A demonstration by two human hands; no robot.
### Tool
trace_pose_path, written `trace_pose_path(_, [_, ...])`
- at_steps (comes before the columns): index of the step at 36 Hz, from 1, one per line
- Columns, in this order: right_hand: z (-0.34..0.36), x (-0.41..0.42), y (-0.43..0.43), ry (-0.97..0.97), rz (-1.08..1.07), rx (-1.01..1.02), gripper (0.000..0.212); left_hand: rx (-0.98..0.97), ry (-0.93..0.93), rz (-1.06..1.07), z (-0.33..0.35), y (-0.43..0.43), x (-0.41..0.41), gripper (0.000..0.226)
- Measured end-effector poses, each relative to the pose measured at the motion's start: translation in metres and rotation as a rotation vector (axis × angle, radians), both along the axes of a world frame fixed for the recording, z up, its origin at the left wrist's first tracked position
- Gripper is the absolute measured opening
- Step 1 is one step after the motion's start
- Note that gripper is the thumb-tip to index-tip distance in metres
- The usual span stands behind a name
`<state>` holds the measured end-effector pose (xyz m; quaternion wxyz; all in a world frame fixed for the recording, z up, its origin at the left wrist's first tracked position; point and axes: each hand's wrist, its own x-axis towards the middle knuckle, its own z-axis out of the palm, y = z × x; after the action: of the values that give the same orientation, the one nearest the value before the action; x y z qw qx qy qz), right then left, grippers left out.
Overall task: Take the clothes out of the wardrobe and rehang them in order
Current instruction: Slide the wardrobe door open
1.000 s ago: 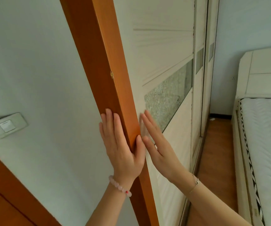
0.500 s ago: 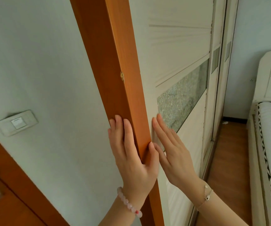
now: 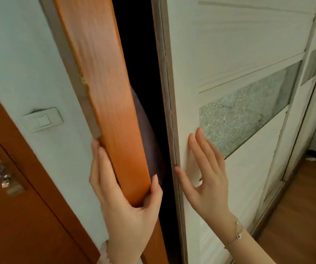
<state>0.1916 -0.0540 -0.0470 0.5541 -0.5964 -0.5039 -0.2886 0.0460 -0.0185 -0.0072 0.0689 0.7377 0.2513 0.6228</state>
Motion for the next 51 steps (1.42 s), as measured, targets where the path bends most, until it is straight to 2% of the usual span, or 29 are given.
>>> trace_pose_path(7, [0.002,0.047,0.002,-0.058,0.047,0.018,0.059,-0.058,-0.034,0.290,-0.001,-0.015,0.010,0.086])
trace_pose_path(14, [0.007,0.081,-0.003,0.051,0.199,-0.004,0.063,-0.090,-0.113,0.562,-0.006,-0.036,0.030,0.079])
trace_pose_path(23, [0.005,0.120,-0.002,0.135,0.262,-0.080,0.081,-0.105,-0.129,0.682,-0.005,-0.046,0.043,0.077])
trace_pose_path(32, [0.006,0.145,-0.001,0.150,0.256,-0.102,0.082,-0.156,-0.143,0.735,-0.004,-0.048,0.046,0.080])
trace_pose_path(34, [0.006,0.151,-0.001,0.153,0.242,-0.099,0.081,-0.071,-0.103,0.834,-0.002,-0.049,0.048,0.075])
trace_pose_path(37, [0.006,0.155,-0.001,0.160,0.223,-0.106,0.080,0.218,0.007,0.928,-0.006,-0.049,0.059,0.060])
trace_pose_path(39, [0.007,0.158,-0.004,0.168,0.203,-0.115,0.080,0.319,0.044,0.857,-0.006,-0.048,0.073,0.049])
trace_pose_path(41, [0.009,0.162,-0.006,0.171,0.182,-0.122,0.080,0.285,0.084,0.716,-0.006,-0.044,0.091,0.043])
trace_pose_path(46, [0.010,0.172,-0.008,0.160,0.118,-0.159,0.082,-0.148,0.303,0.255,-0.030,-0.026,0.148,0.042])
trace_pose_path(49, [0.013,0.178,-0.010,0.154,0.083,-0.188,0.083,-0.401,0.440,0.014,-0.059,-0.011,0.183,0.057])
trace_pose_path(51, [0.014,0.183,-0.011,0.137,0.068,-0.199,0.082,-0.522,0.469,-0.119,-0.069,-0.005,0.206,0.069])
